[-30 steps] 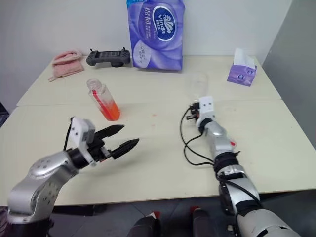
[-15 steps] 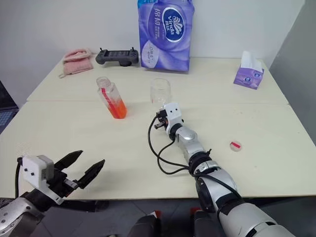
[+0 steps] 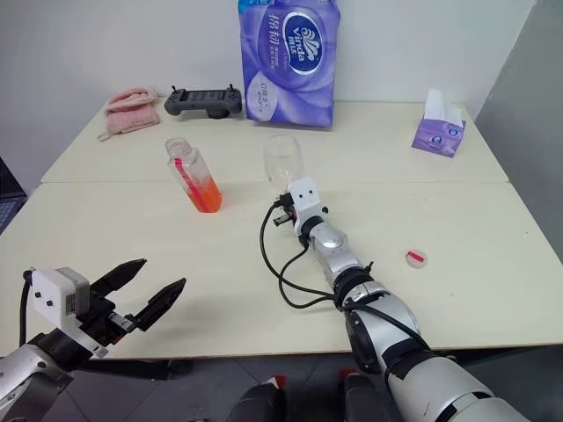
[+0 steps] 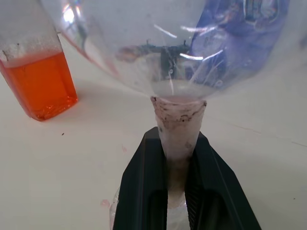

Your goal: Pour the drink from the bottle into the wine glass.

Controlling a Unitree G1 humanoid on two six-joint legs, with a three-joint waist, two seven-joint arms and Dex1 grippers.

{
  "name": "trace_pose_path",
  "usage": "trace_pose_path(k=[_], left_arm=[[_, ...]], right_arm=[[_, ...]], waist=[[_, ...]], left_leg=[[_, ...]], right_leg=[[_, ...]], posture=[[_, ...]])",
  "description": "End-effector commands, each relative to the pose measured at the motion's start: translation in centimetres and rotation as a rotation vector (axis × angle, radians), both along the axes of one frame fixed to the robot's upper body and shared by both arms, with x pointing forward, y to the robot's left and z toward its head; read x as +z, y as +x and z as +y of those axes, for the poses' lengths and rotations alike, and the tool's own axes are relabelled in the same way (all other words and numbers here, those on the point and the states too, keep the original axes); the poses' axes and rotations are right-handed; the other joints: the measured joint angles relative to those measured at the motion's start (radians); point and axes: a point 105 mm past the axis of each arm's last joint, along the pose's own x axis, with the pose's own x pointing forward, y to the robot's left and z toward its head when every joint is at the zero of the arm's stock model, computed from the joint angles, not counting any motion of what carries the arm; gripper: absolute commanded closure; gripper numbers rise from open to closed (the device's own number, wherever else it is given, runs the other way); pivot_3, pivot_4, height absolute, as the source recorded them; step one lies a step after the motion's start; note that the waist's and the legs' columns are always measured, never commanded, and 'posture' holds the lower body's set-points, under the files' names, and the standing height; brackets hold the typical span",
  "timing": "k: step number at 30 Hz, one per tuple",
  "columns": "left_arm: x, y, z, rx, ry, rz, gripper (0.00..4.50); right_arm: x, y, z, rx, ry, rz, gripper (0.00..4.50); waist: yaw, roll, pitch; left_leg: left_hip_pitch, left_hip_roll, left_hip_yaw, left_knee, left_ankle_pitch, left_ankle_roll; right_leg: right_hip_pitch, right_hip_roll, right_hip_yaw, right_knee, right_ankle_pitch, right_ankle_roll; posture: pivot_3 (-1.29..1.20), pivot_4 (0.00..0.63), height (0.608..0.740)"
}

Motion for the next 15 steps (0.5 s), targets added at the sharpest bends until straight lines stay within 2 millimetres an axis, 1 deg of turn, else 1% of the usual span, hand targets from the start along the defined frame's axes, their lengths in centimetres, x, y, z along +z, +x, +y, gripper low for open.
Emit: trace_pose_path(k=[1, 7, 13, 15], left_arm=[[1.0, 0.2, 0.4, -0.005, 0.017, -0.031, 0.00], [1.1, 0.5, 0.1, -0.022, 0.016, -0.030, 0.00], [1.0, 0.8, 0.1, -0.031, 0.014, -0.028, 0.00], [1.0, 0.9, 0.0, -0.033, 0.012, -0.028, 0.00]], right_arm=[[1.0, -1.3, 3.2, 0.060, 0.018, -0.040, 4.34], [0.0, -1.3, 2.8, 0.046, -0.004, -0.014, 4.34], [-1.4, -1.4, 2.6, 0.059, -0.035, 0.037, 4.34], [-1.5, -1.4, 2.5, 0.055, -0.035, 0.041, 3.58]], waist=[[0.000, 0.000, 0.000], [0.000, 0.000, 0.000], [0.000, 0.000, 0.000], [0.000, 0.000, 0.000]], left_leg=[[0.000, 0.000, 0.000, 0.000, 0.000, 0.000], [0.000, 0.000, 0.000, 0.000, 0.000, 0.000], [0.001, 0.000, 0.000, 0.000, 0.000, 0.000], [0.001, 0.000, 0.000, 0.000, 0.000, 0.000]], right_leg=[[0.000, 0.000, 0.000, 0.000, 0.000, 0.000], [0.000, 0.000, 0.000, 0.000, 0.000, 0.000], [0.000, 0.000, 0.000, 0.000, 0.000, 0.000], [0.000, 0.000, 0.000, 0.000, 0.000, 0.000]], posture=[[0.00, 0.150, 0.740], [0.00, 0.150, 0.740], [0.00, 0.150, 0.740], [0.00, 0.150, 0.740]])
